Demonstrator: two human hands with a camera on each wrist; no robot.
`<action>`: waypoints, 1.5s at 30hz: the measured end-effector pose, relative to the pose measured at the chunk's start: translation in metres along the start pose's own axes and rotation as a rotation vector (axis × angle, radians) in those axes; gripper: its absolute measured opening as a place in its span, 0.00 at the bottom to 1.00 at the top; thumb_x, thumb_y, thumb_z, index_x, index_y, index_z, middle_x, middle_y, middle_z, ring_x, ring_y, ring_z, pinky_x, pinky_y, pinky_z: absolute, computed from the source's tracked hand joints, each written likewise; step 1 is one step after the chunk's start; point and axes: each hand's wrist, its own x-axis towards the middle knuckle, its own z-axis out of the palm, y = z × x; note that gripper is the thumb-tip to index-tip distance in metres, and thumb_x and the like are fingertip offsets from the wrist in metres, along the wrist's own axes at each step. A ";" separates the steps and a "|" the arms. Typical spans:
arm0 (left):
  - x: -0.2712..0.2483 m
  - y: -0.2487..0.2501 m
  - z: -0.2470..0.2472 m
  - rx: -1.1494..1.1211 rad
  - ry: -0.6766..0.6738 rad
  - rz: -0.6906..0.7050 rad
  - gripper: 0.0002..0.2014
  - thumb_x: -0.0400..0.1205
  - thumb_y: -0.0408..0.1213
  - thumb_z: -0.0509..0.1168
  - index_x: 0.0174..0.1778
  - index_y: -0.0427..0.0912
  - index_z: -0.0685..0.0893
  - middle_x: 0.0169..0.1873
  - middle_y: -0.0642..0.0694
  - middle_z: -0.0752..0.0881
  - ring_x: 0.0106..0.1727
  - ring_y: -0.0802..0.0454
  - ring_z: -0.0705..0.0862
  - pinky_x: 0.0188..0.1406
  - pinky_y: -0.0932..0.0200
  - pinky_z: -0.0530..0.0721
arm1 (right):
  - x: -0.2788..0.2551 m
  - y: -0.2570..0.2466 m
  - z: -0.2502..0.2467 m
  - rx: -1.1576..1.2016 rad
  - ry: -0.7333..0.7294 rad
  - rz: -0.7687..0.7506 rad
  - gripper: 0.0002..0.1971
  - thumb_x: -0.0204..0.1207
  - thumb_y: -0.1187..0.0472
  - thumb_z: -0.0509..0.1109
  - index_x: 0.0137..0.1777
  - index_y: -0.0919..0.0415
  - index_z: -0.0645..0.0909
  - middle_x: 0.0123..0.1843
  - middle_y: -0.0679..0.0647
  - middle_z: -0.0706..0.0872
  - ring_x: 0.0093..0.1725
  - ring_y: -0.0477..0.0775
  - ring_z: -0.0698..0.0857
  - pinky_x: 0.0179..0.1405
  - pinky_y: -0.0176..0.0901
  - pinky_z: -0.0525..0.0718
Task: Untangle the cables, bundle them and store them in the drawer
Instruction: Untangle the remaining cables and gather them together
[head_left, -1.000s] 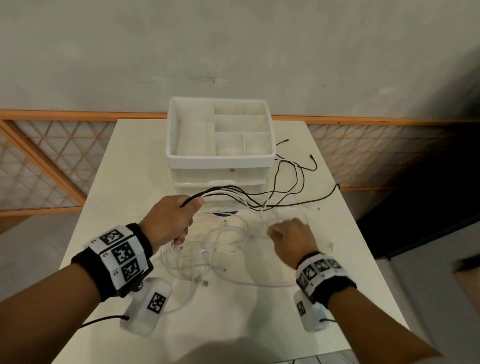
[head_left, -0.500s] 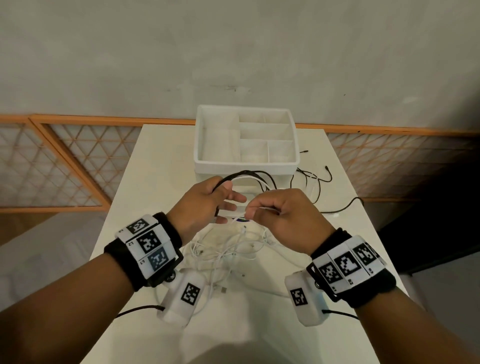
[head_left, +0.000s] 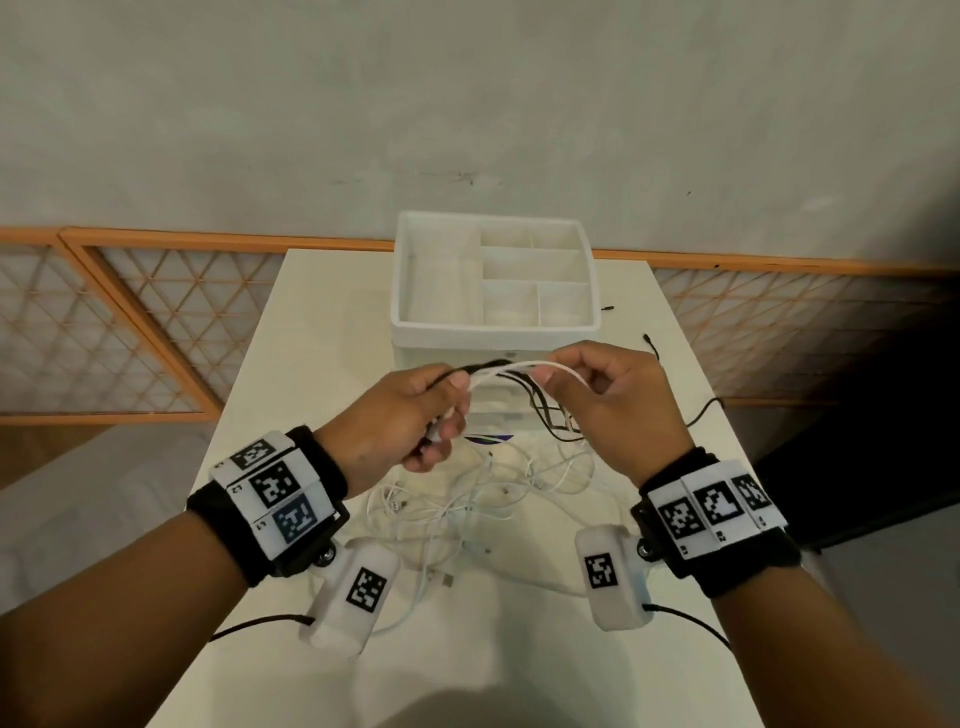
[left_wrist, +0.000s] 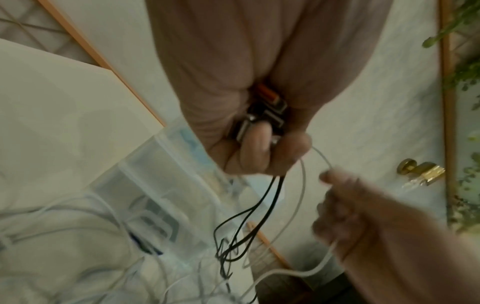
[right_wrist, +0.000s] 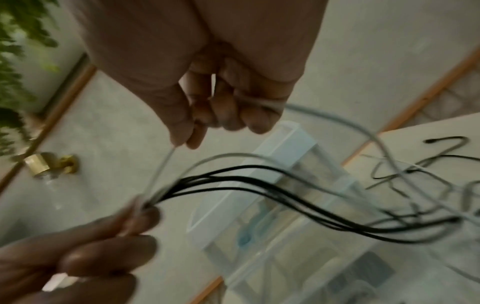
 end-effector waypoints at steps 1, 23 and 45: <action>0.000 0.006 -0.003 -0.045 0.034 0.022 0.14 0.88 0.45 0.59 0.40 0.41 0.77 0.25 0.47 0.72 0.20 0.53 0.68 0.17 0.66 0.62 | 0.000 0.014 -0.007 -0.021 -0.027 0.038 0.05 0.76 0.58 0.77 0.40 0.52 0.91 0.28 0.41 0.82 0.28 0.43 0.77 0.34 0.34 0.75; 0.007 0.007 -0.023 -0.145 0.383 -0.057 0.15 0.86 0.46 0.65 0.36 0.45 0.72 0.23 0.50 0.73 0.19 0.55 0.67 0.13 0.69 0.59 | 0.034 0.020 -0.075 -0.252 0.283 0.118 0.19 0.74 0.39 0.69 0.38 0.56 0.86 0.37 0.61 0.89 0.39 0.65 0.88 0.46 0.62 0.89; 0.004 0.007 -0.010 0.132 0.234 -0.128 0.16 0.86 0.49 0.64 0.37 0.44 0.74 0.24 0.48 0.74 0.19 0.53 0.68 0.15 0.68 0.61 | 0.099 0.046 -0.091 -0.370 0.261 0.213 0.11 0.83 0.52 0.59 0.47 0.47 0.84 0.50 0.49 0.89 0.46 0.57 0.91 0.55 0.58 0.88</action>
